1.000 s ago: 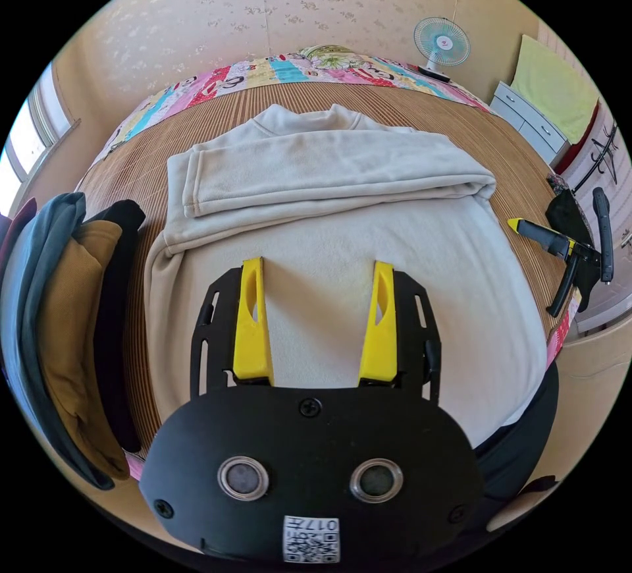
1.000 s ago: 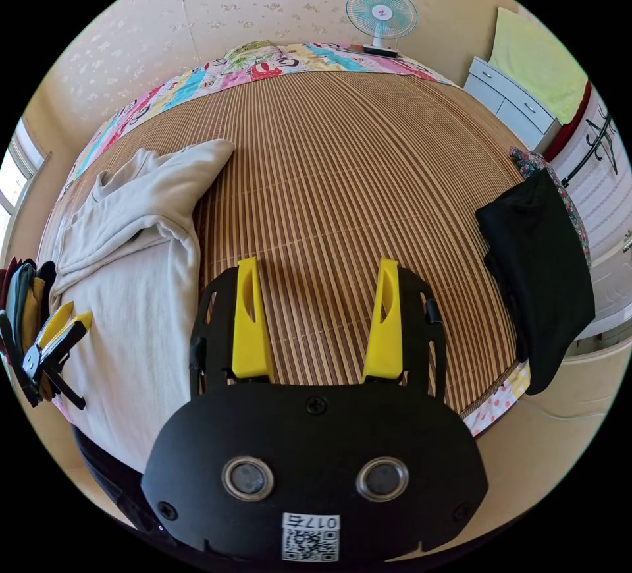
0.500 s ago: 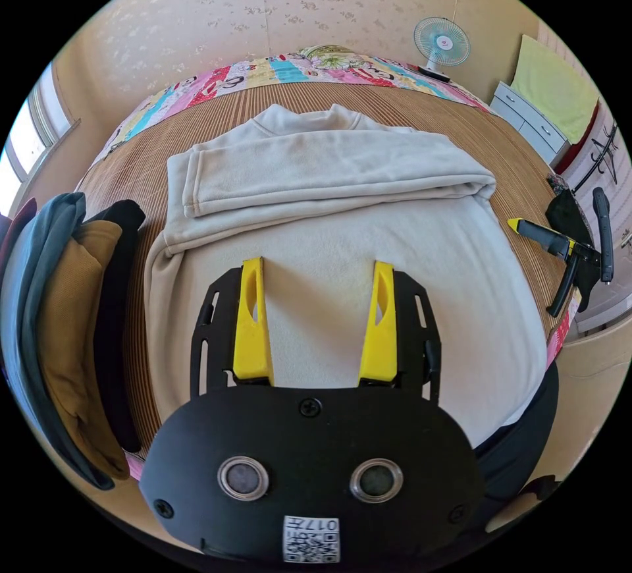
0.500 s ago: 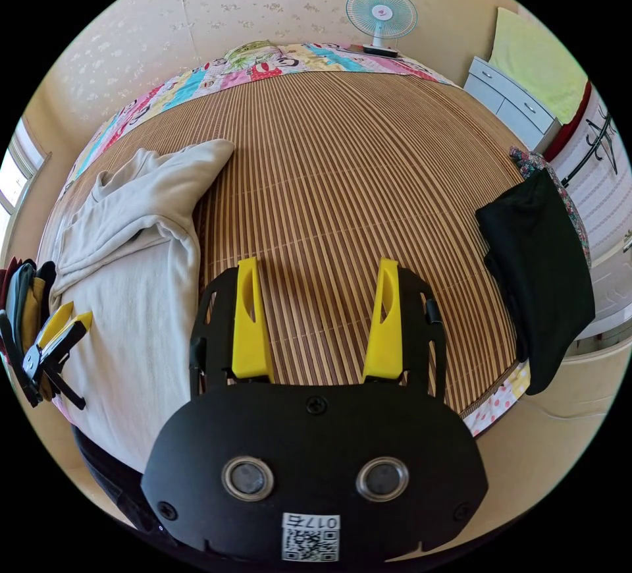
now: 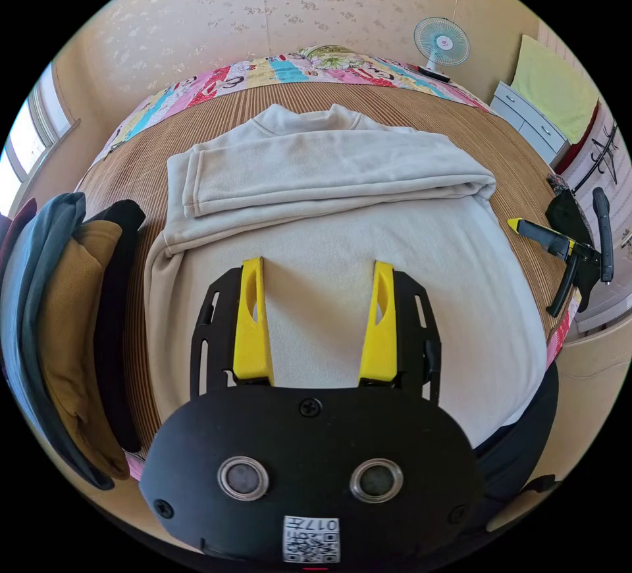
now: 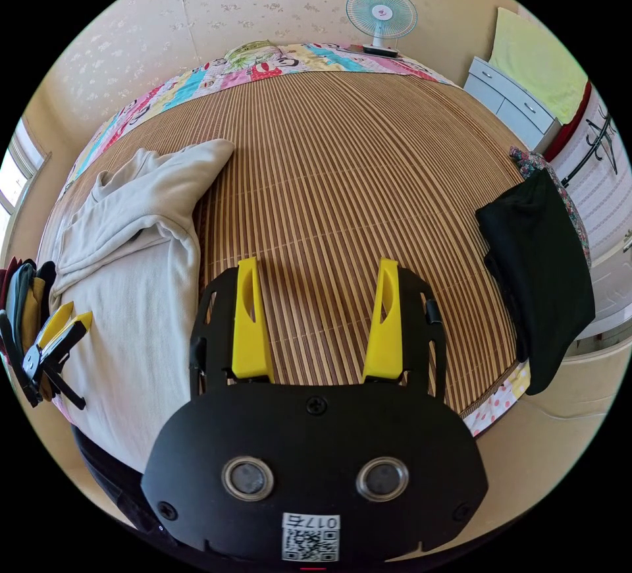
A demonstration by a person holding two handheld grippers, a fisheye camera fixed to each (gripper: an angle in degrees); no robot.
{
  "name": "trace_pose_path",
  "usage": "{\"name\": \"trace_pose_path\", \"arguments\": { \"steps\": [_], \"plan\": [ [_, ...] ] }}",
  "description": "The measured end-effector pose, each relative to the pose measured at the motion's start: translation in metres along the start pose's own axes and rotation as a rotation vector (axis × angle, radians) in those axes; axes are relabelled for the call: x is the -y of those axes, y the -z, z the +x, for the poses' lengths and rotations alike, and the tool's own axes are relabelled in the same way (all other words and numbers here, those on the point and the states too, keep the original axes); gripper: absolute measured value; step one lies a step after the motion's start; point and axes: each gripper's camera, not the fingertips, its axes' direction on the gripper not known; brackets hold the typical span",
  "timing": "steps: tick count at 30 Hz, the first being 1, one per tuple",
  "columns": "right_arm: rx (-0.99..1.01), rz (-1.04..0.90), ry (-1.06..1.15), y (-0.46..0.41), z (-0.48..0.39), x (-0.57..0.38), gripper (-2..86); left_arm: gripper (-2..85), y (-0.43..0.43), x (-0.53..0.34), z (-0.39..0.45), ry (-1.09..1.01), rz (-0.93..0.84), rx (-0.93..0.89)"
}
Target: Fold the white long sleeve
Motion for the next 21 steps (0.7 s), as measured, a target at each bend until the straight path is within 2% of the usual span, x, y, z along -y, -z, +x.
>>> {"name": "trace_pose_path", "arguments": {
  "steps": [21],
  "plan": [
    [0.0, 0.0, 0.0, 0.0005, -0.0018, 0.001, 23.6, 21.7, 0.01, 0.0006, -0.002, 0.001, 0.0, 0.0]
  ]
}}
